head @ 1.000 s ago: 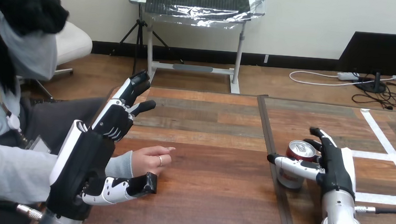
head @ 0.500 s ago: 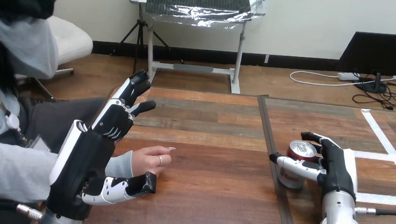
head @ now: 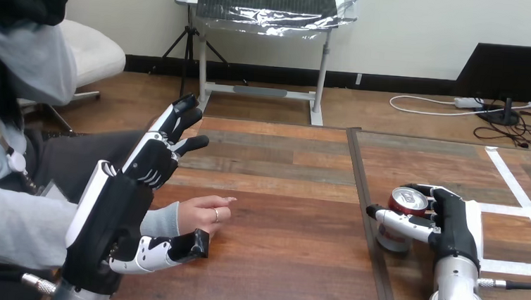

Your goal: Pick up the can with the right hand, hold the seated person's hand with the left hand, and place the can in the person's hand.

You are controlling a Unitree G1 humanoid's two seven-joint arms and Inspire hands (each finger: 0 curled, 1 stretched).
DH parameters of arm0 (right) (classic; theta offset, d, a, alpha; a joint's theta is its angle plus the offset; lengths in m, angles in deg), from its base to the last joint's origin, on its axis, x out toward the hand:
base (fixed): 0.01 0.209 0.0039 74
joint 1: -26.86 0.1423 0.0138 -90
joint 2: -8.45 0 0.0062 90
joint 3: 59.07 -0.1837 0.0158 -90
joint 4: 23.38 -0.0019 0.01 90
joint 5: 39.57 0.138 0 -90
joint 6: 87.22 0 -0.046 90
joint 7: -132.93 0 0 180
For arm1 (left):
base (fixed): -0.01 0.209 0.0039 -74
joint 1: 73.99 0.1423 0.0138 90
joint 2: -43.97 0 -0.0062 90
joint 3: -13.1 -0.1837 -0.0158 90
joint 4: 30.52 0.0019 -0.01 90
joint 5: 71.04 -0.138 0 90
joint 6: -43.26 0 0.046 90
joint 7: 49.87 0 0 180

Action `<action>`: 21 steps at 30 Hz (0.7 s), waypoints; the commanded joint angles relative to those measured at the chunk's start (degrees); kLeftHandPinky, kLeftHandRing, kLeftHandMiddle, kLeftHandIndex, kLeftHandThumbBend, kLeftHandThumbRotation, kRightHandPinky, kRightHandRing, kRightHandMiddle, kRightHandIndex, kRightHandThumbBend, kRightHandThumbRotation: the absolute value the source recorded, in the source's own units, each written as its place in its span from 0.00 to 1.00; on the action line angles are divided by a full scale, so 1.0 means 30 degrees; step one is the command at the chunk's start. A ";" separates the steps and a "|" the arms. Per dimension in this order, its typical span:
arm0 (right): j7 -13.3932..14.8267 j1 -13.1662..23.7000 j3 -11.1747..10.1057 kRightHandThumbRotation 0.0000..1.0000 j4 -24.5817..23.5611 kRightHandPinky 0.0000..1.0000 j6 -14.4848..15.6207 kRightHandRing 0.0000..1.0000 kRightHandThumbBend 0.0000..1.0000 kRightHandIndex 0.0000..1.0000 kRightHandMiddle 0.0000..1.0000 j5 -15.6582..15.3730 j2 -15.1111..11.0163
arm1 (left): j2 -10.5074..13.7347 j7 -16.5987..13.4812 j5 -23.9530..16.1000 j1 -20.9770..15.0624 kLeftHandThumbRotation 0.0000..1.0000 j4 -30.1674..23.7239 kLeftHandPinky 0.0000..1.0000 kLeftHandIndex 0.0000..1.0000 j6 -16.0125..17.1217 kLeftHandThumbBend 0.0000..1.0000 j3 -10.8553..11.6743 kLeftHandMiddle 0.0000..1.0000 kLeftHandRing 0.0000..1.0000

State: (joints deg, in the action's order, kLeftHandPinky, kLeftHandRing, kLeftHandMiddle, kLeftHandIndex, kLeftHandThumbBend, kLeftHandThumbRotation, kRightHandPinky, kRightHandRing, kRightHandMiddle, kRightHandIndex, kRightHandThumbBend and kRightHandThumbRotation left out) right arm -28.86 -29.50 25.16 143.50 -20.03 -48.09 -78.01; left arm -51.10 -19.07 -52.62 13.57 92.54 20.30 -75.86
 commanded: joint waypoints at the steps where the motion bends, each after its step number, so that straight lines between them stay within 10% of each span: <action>1: 0.0095 0.0949 -0.0360 0.00 -0.0032 0.44 0.0170 0.49 0.86 0.54 0.54 0.0168 -0.0220 | 0.0152 -0.0081 0.0069 -0.1089 0.59 -0.0635 0.86 0.94 0.0139 1.00 0.0214 0.99 0.96; 21: -0.0553 0.1285 -0.0792 0.00 -0.0195 0.37 -0.0773 0.43 0.87 0.51 0.50 0.0310 -0.0224 | 0.0131 -0.0143 -0.0080 -0.1396 0.59 -0.0315 0.85 0.94 0.0152 1.00 0.0293 0.99 0.96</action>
State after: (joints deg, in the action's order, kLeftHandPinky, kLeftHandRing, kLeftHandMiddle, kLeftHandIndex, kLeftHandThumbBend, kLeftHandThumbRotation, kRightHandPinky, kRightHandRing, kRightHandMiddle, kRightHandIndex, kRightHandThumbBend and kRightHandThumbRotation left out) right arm -29.13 -29.49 24.02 143.50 -20.47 -48.44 -78.54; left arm -51.11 -19.18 -52.96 13.46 92.54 20.30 -75.80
